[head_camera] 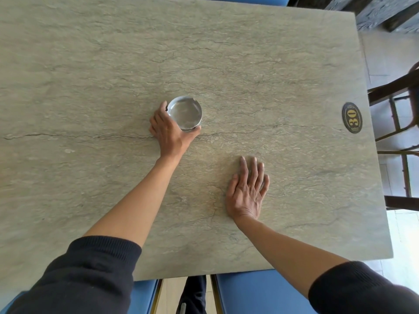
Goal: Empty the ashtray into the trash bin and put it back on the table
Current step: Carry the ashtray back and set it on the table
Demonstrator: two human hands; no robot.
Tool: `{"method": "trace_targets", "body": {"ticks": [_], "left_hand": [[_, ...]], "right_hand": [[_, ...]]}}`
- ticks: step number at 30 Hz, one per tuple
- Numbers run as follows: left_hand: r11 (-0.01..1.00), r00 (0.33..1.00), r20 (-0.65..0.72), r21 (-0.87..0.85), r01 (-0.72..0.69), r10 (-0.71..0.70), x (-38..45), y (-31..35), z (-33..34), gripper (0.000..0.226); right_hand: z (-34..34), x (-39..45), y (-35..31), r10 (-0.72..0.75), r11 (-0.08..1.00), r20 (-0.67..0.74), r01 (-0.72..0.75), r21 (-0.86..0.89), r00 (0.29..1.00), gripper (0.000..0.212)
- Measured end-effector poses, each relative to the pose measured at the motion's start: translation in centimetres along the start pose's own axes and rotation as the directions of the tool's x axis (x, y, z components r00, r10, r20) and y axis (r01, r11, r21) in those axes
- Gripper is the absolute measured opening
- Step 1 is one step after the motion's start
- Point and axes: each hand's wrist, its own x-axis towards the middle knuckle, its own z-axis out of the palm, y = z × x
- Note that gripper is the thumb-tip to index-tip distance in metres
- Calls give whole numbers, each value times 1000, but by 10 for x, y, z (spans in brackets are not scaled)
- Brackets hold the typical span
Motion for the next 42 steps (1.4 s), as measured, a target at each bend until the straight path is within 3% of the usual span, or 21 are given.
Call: {"method": "trace_targets", "body": {"ticks": [22, 28, 34, 42], "left_hand": [[996, 1000, -28, -92, 10, -12, -32, -18, -11, 117], [998, 998, -9, -25, -55, 55, -97, -36, -28, 90], [961, 969, 84, 132, -242, 233, -164, -42, -40, 58], [960, 945, 243, 123, -252, 216, -243, -60, -71, 42]], "right_hand": [[1, -1, 1, -4, 1000, -22, 5, 4, 1000, 58], [2, -1, 2, -9, 1000, -24, 8, -4, 1000, 58], [1, -4, 1, -21, 1000, -41, 21, 2, 999, 58], [1, -5, 8, -73, 997, -13, 73, -11, 997, 61]]}}
